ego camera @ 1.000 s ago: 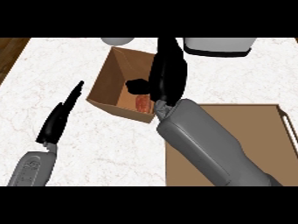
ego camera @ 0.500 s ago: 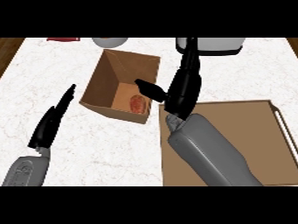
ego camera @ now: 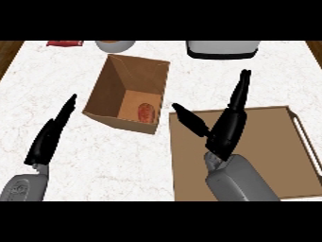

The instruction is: Pick the sweet potato from the tray and place it in the cardboard box

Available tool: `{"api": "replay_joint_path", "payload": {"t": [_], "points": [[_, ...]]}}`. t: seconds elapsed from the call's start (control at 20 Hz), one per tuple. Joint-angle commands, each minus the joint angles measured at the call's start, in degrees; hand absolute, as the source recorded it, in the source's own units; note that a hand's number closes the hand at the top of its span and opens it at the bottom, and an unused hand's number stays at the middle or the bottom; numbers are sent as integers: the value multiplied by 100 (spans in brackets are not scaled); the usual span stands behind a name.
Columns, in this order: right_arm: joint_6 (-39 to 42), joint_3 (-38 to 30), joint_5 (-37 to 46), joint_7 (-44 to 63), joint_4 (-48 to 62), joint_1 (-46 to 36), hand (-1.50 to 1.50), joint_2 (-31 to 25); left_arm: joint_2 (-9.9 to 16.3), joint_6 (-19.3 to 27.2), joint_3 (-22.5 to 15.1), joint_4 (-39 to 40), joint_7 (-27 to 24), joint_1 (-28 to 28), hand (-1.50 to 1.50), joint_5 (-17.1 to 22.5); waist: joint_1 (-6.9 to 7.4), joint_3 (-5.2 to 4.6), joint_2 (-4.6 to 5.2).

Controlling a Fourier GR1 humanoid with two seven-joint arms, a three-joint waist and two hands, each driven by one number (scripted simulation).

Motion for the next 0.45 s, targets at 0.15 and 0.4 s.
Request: {"api": "replay_joint_path", "payload": {"t": [0.15, 0.4], "points": [[-552, -43, -1172, -971, -440, 768, -150, -723, 17, -111, 73, -24, 23, 50, 0, 50, 26, 0, 10], [-400, 166, -1680, -1770, -851, 1506, -150, -825, -132, 50, -3, 135, -26, -62, 0, -139, 9, -1, 6]]}}
